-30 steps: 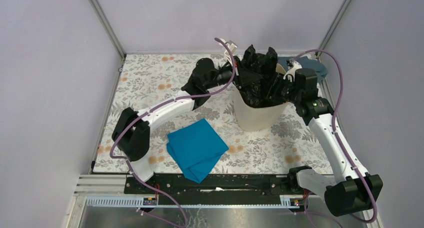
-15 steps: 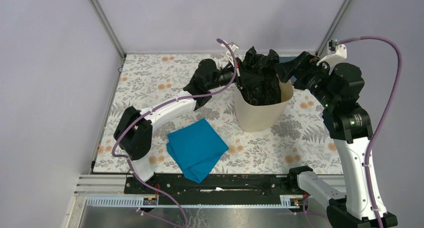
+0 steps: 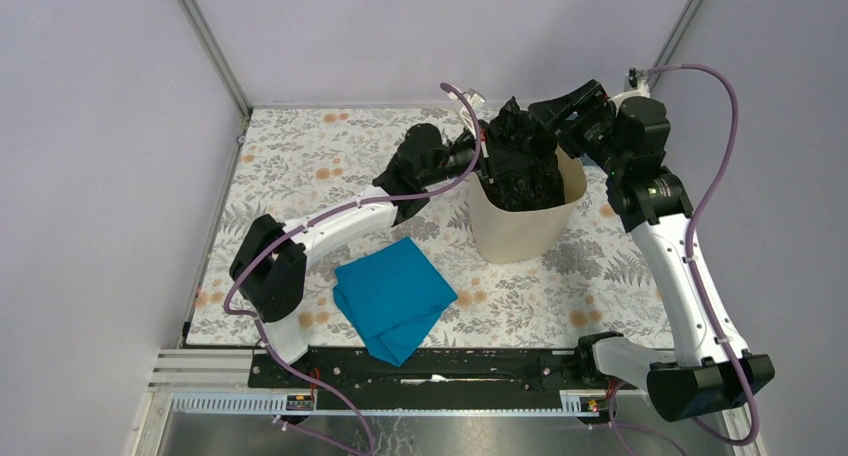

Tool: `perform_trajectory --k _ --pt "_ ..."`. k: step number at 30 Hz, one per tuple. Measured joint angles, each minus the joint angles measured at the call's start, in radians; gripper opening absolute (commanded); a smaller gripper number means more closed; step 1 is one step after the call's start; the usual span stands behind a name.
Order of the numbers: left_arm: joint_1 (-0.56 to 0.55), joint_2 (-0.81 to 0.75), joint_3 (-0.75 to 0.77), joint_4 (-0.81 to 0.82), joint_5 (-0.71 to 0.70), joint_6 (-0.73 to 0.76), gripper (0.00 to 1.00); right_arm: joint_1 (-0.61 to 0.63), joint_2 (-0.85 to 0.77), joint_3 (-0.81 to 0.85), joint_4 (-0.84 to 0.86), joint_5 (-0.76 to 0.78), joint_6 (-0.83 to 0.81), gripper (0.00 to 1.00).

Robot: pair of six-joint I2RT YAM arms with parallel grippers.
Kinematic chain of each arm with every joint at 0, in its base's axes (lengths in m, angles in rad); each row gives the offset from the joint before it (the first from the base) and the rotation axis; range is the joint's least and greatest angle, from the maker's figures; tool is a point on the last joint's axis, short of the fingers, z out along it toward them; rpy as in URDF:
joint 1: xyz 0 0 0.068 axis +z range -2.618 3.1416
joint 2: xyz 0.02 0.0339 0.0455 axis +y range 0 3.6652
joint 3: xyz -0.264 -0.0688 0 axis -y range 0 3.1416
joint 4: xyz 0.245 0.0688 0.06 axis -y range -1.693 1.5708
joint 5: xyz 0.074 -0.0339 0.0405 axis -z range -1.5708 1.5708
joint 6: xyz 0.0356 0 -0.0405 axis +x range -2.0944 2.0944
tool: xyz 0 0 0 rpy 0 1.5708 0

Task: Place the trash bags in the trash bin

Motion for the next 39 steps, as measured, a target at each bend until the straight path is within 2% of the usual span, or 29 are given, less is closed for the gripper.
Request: perform_trajectory --k 1,2,4,6,9,10,17,21,25,30,32,35,39 --pt "-0.001 0.0 0.0 0.0 -0.002 0.001 0.06 0.0 0.01 -0.008 0.014 0.0 0.009 0.43" --pt "-0.002 0.0 0.0 -0.003 -0.005 0.003 0.14 0.0 0.015 -0.018 0.026 0.0 0.013 0.34" --pt "-0.004 0.0 0.001 -0.016 -0.015 0.015 0.42 0.0 0.019 -0.035 0.036 0.001 0.014 0.21" --pt "-0.006 -0.001 0.006 -0.056 -0.028 0.029 0.67 0.0 0.019 -0.047 0.041 0.001 0.008 0.15" --pt "-0.008 -0.025 0.003 -0.154 -0.048 0.061 0.95 0.0 0.006 -0.065 0.054 0.0 -0.031 0.11" --pt "-0.008 -0.045 -0.001 -0.19 -0.052 0.074 0.99 0.0 -0.006 -0.079 0.055 -0.003 -0.051 0.1" --pt "-0.008 -0.32 -0.033 -0.433 -0.073 0.133 0.99 0.0 -0.103 -0.103 0.043 -0.034 -0.195 0.11" --pt "-0.008 -0.455 -0.022 -0.532 -0.132 0.13 0.95 0.0 -0.148 -0.103 0.043 -0.077 -0.259 0.11" --pt "-0.009 -0.461 0.034 -0.569 -0.142 0.084 0.98 0.0 -0.166 -0.104 0.035 -0.108 -0.298 0.11" --pt "-0.031 -0.36 0.12 -0.577 -0.138 0.013 0.97 0.0 -0.177 -0.106 0.019 -0.122 -0.318 0.11" --pt "-0.038 -0.307 0.146 -0.582 -0.143 -0.005 0.83 0.0 -0.184 -0.106 0.017 -0.124 -0.325 0.11" --pt "-0.041 -0.194 0.226 -0.606 -0.149 -0.016 0.56 0.0 -0.212 -0.106 0.0 -0.11 -0.343 0.12" --pt "-0.041 0.0 0.414 -0.637 -0.137 -0.01 0.3 0.0 -0.279 -0.109 -0.047 -0.05 -0.365 0.14"
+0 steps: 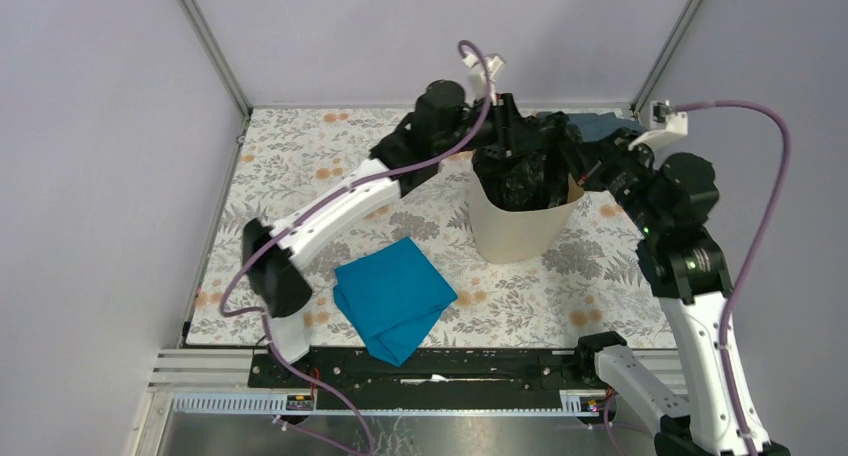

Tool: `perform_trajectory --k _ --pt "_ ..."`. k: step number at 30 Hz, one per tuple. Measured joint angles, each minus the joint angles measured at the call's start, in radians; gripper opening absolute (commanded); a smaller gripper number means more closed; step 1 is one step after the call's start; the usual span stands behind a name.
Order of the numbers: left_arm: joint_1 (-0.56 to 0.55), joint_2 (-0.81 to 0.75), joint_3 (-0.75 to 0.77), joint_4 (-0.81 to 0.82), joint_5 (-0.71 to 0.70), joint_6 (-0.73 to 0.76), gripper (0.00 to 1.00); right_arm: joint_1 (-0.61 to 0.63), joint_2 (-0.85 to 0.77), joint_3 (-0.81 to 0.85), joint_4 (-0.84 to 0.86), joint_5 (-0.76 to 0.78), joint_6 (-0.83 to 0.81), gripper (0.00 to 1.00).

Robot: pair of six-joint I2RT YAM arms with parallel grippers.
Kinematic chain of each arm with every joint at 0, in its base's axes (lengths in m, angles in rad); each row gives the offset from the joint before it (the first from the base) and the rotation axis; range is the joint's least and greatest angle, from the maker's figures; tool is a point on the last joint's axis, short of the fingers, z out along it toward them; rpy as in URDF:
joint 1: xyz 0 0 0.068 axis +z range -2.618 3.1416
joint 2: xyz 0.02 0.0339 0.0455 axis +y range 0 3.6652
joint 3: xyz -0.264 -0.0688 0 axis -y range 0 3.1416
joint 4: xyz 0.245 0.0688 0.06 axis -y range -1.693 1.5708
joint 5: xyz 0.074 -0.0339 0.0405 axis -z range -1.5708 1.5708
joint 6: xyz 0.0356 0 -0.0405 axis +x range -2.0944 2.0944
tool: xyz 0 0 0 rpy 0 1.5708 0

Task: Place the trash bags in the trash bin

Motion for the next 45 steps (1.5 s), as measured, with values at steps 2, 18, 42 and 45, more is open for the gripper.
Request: perform_trajectory --k 2,18,42,45 --pt "-0.001 0.093 0.091 -0.01 0.01 0.008 0.22 0.0 -0.052 -0.01 -0.021 0.039 -0.013 0.15" --pt "0.034 -0.078 -0.184 -0.079 -0.003 0.236 0.03 0.0 0.057 -0.089 -0.06 0.071 -0.055 0.16" --pt "0.352 -0.116 -0.387 0.276 0.263 0.0 0.46 0.0 -0.014 0.088 -0.261 0.247 -0.187 0.17" --pt "0.34 -0.189 -0.386 0.222 0.27 0.026 0.73 0.0 0.018 0.146 -0.264 0.237 -0.185 0.17"
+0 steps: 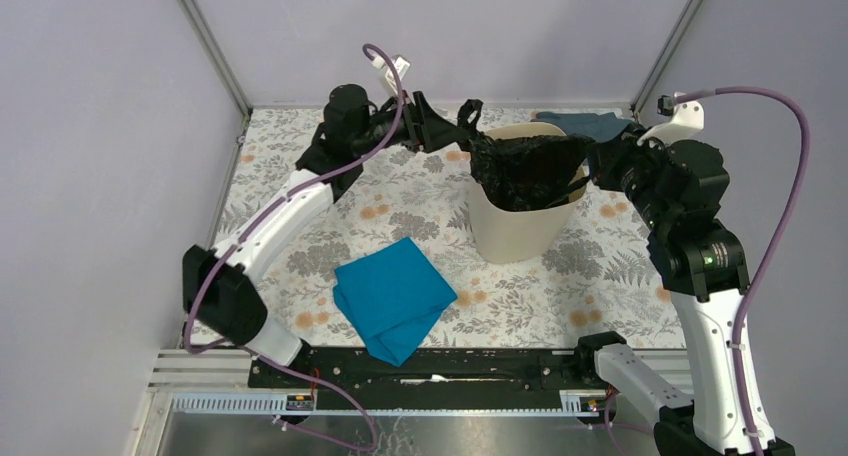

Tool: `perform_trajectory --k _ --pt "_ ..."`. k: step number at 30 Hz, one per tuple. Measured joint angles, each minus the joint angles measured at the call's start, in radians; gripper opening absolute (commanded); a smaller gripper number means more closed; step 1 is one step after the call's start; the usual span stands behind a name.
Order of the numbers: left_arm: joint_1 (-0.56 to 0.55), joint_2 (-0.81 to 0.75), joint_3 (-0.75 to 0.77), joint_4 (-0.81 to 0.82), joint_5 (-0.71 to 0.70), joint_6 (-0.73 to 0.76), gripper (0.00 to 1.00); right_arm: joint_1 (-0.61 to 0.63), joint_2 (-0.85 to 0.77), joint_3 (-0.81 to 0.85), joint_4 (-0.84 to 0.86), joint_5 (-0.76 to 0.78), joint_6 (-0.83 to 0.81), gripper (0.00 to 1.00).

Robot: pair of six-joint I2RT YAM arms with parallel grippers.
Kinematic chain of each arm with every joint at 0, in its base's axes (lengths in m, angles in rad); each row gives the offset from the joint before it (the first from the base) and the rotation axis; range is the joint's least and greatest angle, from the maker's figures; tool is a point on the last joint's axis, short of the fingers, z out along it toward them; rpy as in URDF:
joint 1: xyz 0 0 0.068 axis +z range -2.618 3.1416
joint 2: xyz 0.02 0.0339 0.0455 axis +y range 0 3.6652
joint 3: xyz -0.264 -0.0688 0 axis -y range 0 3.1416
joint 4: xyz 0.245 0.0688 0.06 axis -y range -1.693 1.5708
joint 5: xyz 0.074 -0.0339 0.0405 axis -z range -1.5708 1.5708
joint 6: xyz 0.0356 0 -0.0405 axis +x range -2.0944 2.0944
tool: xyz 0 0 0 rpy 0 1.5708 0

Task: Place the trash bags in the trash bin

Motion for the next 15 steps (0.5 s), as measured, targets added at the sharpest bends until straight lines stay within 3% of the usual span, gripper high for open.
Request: perform_trajectory --k 3,5,6,9,12,15 --pt "-0.018 -0.08 -0.016 -0.05 0.011 0.038 0.93 0.0 0.014 0.018 0.01 -0.028 0.005 0.17" --pt "-0.041 -0.141 -0.031 -0.105 0.002 0.073 0.98 0.0 0.013 0.018 0.012 -0.05 0.012 0.17" --pt "-0.061 -0.173 -0.032 -0.146 -0.025 0.092 0.96 0.0 0.012 0.018 0.013 -0.064 0.018 0.17" --pt "-0.171 -0.246 -0.023 -0.246 -0.166 0.14 0.72 0.0 0.011 0.018 0.024 -0.093 0.037 0.17" --pt "-0.283 -0.255 0.042 -0.335 -0.318 0.16 0.58 0.0 0.007 0.018 0.034 -0.119 0.054 0.17" --pt "-0.346 -0.209 0.151 -0.404 -0.475 0.157 0.61 0.0 0.001 0.018 0.054 -0.14 0.067 0.17"
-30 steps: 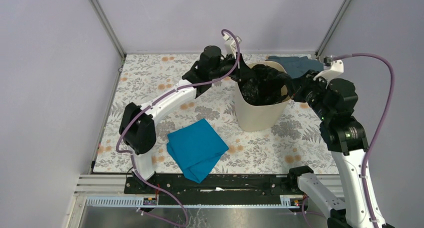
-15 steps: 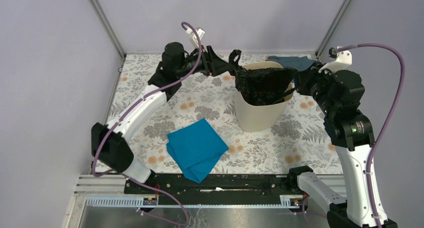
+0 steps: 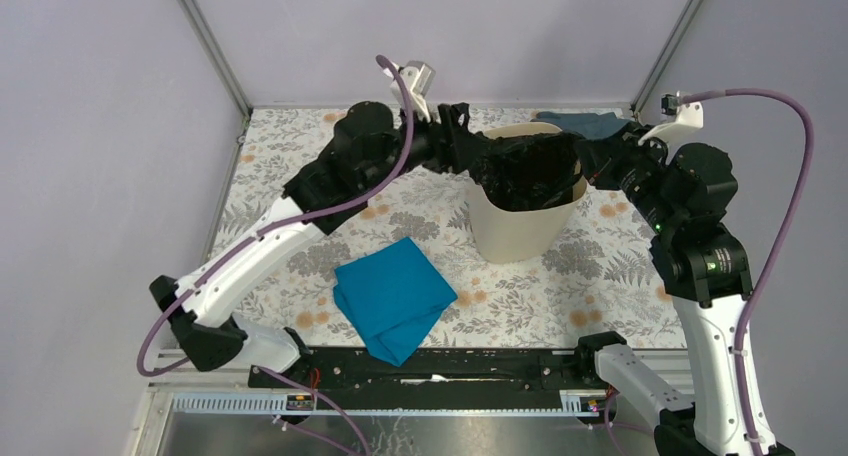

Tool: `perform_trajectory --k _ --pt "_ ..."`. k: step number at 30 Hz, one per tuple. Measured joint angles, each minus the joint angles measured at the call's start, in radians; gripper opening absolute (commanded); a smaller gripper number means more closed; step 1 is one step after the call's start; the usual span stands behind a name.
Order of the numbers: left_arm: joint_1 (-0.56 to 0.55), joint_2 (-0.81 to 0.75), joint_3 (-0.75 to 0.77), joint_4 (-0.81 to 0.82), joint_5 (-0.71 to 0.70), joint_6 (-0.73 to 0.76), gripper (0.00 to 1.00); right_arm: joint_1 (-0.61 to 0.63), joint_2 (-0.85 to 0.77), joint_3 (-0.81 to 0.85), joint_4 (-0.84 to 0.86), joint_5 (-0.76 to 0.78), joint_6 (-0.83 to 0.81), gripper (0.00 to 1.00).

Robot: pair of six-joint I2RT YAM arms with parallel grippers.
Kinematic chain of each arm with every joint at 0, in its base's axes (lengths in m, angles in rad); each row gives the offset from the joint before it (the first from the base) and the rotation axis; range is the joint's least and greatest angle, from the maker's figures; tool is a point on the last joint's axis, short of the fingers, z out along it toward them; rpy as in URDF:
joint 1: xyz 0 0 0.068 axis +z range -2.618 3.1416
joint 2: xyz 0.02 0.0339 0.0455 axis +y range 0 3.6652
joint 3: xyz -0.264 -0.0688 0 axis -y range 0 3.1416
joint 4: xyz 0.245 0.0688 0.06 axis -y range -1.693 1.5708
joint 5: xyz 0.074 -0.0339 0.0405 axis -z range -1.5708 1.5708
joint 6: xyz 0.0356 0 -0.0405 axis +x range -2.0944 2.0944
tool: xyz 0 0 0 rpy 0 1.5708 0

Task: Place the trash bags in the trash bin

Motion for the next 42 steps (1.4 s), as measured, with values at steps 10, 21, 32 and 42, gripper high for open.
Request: perform_trajectory --k 10,21,32,42 --pt "-0.108 0.256 0.226 -0.085 -0.521 -0.035 0.64 0.0 -0.058 -0.047 0.055 -0.028 0.055 0.19" --pt "-0.179 0.24 0.145 -0.123 -0.775 -0.098 0.78 0.069 -0.106 -0.054 0.048 0.01 0.052 0.24" --pt "-0.146 0.163 0.047 -0.031 -0.692 -0.119 0.73 0.128 -0.13 -0.061 0.039 0.063 0.021 0.38" --pt "-0.14 0.311 0.123 -0.009 -0.67 -0.05 0.36 0.131 -0.129 -0.074 -0.089 0.105 -0.051 0.99"
